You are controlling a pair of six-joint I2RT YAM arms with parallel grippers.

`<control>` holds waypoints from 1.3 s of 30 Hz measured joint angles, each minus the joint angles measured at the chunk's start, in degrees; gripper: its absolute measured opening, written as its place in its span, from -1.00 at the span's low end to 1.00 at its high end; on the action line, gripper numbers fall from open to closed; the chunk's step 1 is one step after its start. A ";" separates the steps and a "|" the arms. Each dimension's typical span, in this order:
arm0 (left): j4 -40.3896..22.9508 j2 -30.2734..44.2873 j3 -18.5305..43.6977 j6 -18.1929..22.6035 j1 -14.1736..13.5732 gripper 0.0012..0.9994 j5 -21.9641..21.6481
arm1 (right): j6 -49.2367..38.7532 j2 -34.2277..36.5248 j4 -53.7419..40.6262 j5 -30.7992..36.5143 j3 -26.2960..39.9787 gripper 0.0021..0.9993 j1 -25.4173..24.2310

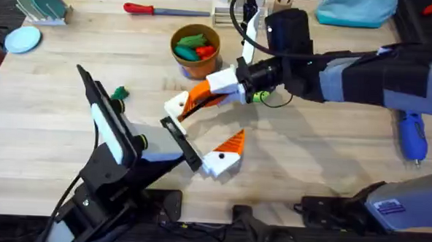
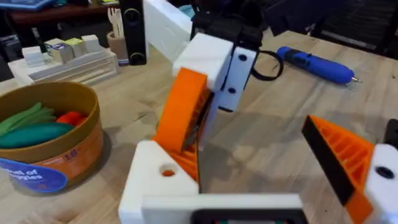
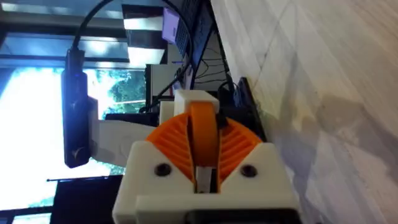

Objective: Pick up the gripper from the table and insert it into the empty holder that is missing its gripper. Then pick up a screw, insert it into the mounting hole, and use the screwdriver to tighten it. Finally, clean up the table by picking up the vegetable and placing it into the bucket.

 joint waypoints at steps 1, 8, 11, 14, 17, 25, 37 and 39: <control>0.00 0.00 0.00 0.02 0.00 0.99 -0.03 | 0.00 0.02 0.02 0.09 0.01 -0.69 0.01; 0.04 0.00 0.00 0.61 -0.02 0.99 0.38 | -0.41 0.55 0.26 -0.35 -0.01 -0.39 -0.40; 0.09 -0.02 0.00 0.85 -0.02 0.99 0.76 | -0.57 1.05 0.46 -0.83 -0.01 -0.23 -0.69; 0.09 -0.02 0.00 1.20 -0.02 0.99 0.91 | -0.61 1.14 0.49 -1.03 -0.01 -0.09 -0.78; 0.11 0.00 0.00 1.44 -0.02 0.99 1.00 | -0.63 1.11 0.50 -1.04 -0.01 0.05 -0.86; 0.11 0.00 0.00 1.68 -0.02 0.99 1.13 | -0.63 1.11 0.48 -1.20 -0.01 0.29 -0.99; 0.24 0.00 0.00 1.68 -0.42 0.99 2.96 | -0.66 1.13 0.79 -3.65 -0.01 0.76 -2.82; 0.24 0.00 0.00 1.68 -0.42 0.99 2.96 | -0.68 1.13 1.63 -3.78 -0.01 0.97 -2.98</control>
